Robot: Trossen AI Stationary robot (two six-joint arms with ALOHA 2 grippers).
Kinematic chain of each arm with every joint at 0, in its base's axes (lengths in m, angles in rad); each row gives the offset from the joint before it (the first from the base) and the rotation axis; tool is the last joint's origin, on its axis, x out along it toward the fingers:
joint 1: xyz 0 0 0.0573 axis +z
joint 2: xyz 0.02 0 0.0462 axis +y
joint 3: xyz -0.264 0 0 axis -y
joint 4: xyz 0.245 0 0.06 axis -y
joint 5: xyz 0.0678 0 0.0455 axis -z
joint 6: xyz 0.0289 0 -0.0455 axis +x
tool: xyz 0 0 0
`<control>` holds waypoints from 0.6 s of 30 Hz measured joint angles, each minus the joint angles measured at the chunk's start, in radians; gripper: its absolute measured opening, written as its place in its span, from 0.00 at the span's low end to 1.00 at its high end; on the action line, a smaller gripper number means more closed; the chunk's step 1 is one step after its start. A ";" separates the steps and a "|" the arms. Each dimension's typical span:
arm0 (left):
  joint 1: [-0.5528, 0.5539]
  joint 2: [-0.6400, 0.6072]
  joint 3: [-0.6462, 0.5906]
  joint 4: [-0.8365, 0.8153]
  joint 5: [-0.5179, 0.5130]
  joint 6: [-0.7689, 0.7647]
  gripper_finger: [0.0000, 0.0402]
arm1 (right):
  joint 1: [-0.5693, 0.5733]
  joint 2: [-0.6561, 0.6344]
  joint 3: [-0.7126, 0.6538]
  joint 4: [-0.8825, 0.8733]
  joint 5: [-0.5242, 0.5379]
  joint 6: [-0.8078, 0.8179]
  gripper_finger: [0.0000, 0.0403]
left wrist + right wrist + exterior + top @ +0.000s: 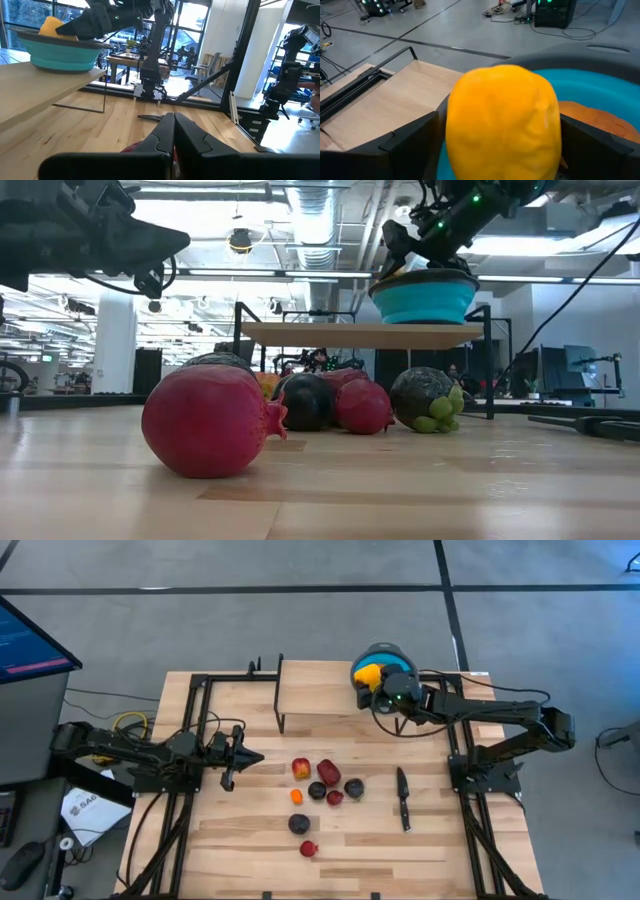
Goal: Pick & Place Fruit
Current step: Put the yellow bell pepper into the strainer bowl, then put the mangosteen into the strainer bowl
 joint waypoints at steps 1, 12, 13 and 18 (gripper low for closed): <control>0.000 0.000 0.000 0.000 0.000 0.000 0.00 | -0.002 0.000 0.000 0.000 0.000 -0.001 0.96; 0.000 0.000 0.000 0.005 0.000 0.000 0.00 | -0.003 -0.058 0.000 0.002 0.017 -0.064 0.96; 0.000 0.000 0.000 0.005 0.000 0.000 0.00 | 0.001 -0.070 0.000 0.001 0.017 -0.065 0.96; 0.000 0.000 0.000 0.005 0.000 0.000 0.00 | 0.041 -0.124 0.000 -0.002 0.020 -0.105 0.96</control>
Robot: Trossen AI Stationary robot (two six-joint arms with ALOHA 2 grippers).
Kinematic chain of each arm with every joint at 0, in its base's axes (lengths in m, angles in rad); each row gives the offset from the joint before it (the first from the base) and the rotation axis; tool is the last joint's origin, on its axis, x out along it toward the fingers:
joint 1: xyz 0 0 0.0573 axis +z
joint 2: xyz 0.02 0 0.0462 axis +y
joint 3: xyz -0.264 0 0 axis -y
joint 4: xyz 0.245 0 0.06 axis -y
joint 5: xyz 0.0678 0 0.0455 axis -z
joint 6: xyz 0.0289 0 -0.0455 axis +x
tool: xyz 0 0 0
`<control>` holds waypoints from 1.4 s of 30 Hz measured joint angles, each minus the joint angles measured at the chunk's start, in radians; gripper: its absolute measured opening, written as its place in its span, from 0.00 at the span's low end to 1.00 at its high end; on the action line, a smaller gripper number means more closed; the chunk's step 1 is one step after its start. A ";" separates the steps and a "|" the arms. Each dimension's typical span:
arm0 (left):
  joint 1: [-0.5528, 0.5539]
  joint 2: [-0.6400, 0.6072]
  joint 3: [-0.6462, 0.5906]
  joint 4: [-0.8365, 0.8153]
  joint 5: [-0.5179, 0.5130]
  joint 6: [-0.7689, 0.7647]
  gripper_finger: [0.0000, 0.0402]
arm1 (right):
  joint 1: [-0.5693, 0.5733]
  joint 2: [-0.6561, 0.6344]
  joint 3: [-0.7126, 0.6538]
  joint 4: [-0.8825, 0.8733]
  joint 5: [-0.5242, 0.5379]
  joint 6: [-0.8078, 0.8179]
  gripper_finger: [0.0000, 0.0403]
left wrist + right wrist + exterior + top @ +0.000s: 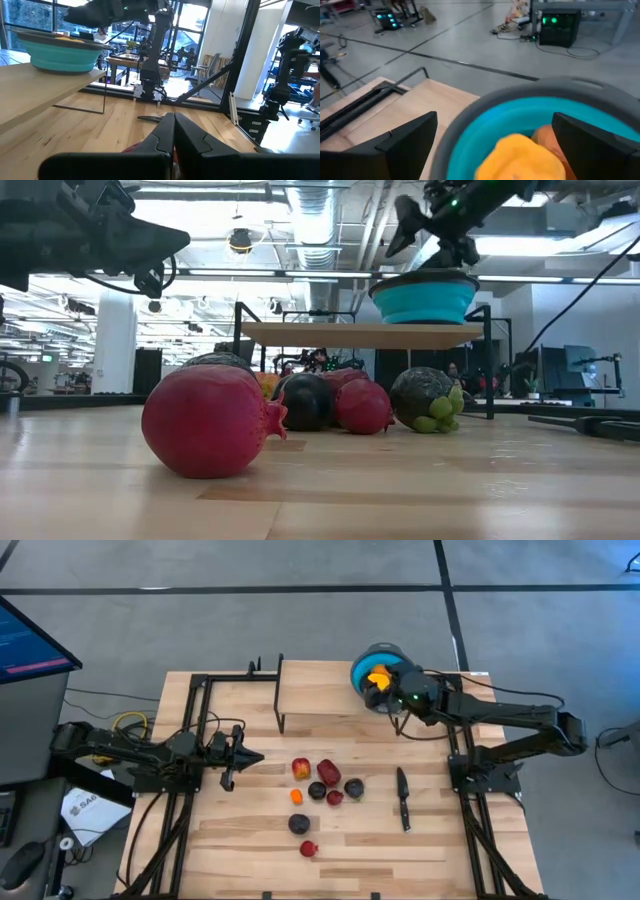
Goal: Pick & Place Fruit
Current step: Put the mangosteen into the strainer bowl
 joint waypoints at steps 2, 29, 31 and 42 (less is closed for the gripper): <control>0.000 0.000 0.000 0.000 0.000 0.000 0.00 | 0.038 -0.025 0.000 0.010 0.005 -0.027 0.95; 0.000 0.000 0.000 -0.002 0.000 -0.003 0.00 | 0.893 0.438 0.083 -0.041 0.315 0.142 0.94; 0.000 0.000 0.000 -0.002 0.000 -0.002 0.00 | 0.883 0.456 0.106 -0.144 0.314 0.240 0.94; 0.000 0.000 0.000 -0.002 0.000 -0.002 0.00 | 0.806 0.621 0.105 -0.491 0.316 0.892 0.94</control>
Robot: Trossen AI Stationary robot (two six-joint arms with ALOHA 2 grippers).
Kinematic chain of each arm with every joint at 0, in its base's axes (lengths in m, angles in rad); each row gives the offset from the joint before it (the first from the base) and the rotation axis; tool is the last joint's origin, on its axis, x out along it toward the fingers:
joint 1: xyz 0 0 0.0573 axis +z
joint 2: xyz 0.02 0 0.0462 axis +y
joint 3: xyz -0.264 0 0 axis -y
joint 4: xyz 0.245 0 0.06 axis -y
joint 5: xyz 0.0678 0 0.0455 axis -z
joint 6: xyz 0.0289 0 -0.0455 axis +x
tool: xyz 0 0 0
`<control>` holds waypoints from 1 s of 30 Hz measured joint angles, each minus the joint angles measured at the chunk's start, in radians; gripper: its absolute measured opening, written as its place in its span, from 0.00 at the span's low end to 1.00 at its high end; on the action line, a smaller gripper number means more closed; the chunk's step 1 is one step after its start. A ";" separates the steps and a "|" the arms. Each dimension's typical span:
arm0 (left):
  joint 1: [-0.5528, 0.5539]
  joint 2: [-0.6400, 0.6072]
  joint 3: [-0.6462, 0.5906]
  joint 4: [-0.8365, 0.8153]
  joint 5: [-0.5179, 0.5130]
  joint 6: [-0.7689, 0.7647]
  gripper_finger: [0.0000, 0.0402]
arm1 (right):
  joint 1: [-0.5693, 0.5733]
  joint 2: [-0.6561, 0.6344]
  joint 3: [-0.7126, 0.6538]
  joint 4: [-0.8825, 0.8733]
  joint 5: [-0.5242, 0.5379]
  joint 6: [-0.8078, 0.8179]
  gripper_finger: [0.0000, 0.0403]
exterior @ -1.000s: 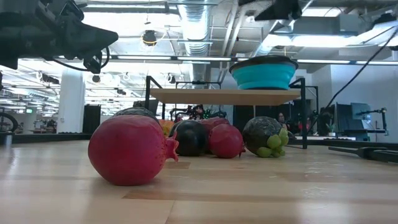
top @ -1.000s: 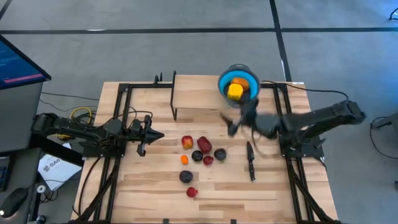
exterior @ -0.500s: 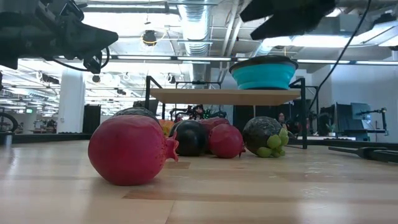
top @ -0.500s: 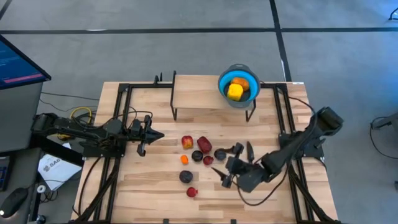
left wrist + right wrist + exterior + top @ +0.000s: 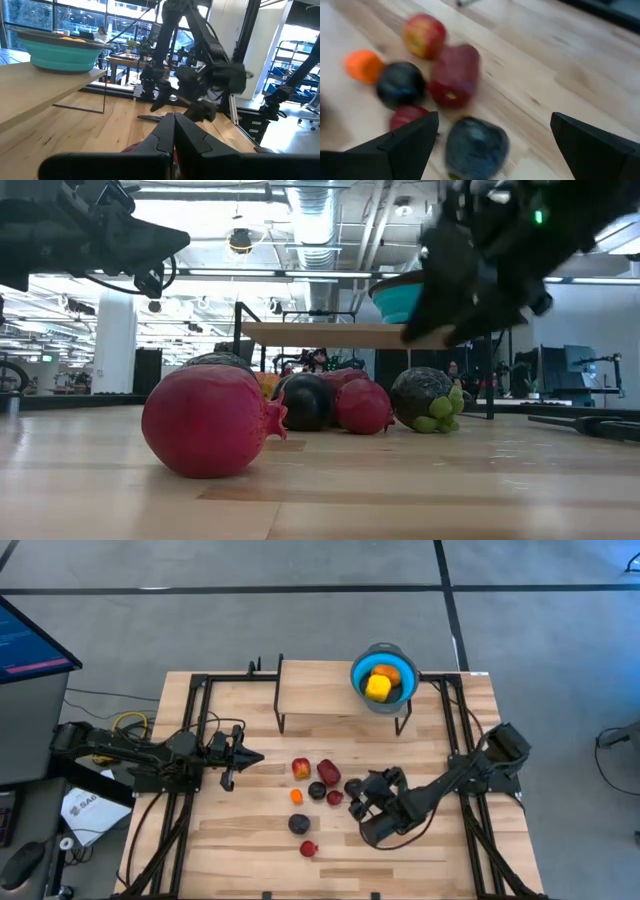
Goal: Pick & Place Fruit
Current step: Put the mangosteen into the strainer bowl
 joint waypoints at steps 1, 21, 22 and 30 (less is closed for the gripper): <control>0.000 0.000 0.000 0.000 0.000 0.000 0.00 | 0.002 0.011 -0.001 -0.015 -0.003 0.036 0.94; 0.000 0.000 0.000 0.000 0.000 0.002 0.00 | -0.041 0.159 0.000 0.031 -0.091 0.106 0.74; 0.000 0.000 0.000 0.000 0.000 0.002 0.00 | -0.051 0.159 0.000 0.032 -0.099 0.088 0.72; 0.000 0.000 0.000 0.000 0.001 0.002 0.00 | -0.075 0.127 0.029 0.053 -0.169 -0.071 0.61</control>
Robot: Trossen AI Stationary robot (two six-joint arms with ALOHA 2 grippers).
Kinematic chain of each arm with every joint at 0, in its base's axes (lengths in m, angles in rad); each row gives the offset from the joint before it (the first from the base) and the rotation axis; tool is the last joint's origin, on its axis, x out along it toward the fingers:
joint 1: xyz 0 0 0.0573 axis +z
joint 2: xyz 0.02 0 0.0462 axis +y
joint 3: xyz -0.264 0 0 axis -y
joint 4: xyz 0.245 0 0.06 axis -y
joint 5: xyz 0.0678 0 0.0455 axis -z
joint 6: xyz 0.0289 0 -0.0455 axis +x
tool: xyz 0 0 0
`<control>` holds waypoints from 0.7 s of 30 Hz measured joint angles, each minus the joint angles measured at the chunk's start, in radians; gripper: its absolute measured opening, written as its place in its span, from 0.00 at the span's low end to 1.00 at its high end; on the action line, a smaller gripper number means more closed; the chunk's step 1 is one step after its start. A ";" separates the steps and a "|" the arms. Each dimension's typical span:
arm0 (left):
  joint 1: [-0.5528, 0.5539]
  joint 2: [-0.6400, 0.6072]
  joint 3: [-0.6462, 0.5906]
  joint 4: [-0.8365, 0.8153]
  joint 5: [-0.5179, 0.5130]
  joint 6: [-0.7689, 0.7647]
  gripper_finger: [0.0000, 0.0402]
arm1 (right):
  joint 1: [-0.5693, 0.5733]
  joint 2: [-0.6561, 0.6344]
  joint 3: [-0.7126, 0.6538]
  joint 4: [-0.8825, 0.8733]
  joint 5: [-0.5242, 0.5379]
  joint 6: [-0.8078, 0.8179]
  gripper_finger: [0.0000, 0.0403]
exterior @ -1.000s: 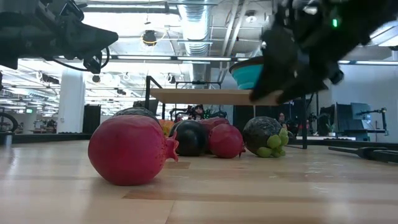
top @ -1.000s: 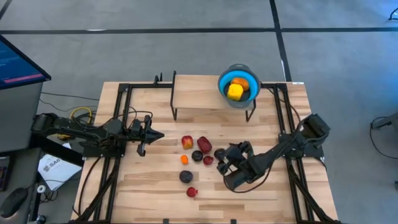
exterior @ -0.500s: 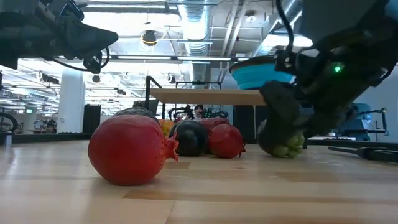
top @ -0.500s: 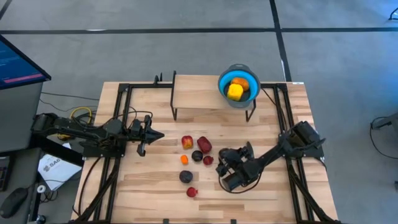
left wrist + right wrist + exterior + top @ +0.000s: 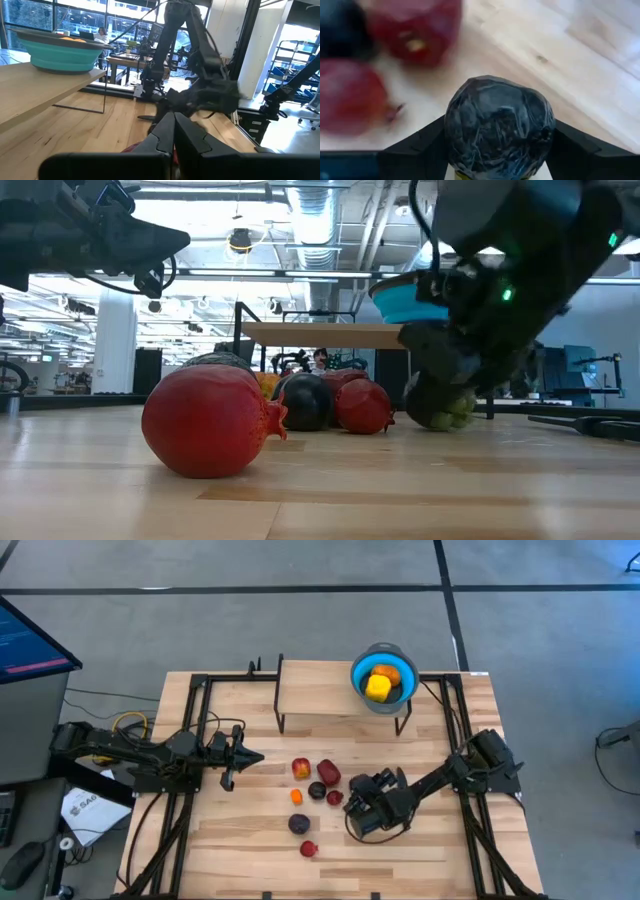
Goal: Pick & Place Fruit
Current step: Put the mangosteen into the strainer bowl
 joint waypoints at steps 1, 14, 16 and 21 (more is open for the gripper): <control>0.000 0.000 0.000 0.000 0.004 0.000 0.00 | 0.001 -0.018 0.013 0.003 -0.008 -0.032 0.60; -0.118 0.118 0.069 0.047 -0.180 0.060 0.00 | -0.005 -0.115 0.245 0.090 -0.002 -0.565 0.60; -0.130 0.174 0.097 0.041 -0.230 0.059 0.01 | -0.008 -0.098 0.285 0.089 -0.006 -0.615 0.60; -0.131 0.320 0.179 0.044 -0.229 0.050 0.15 | -0.006 -0.047 0.359 0.090 -0.009 -0.696 0.60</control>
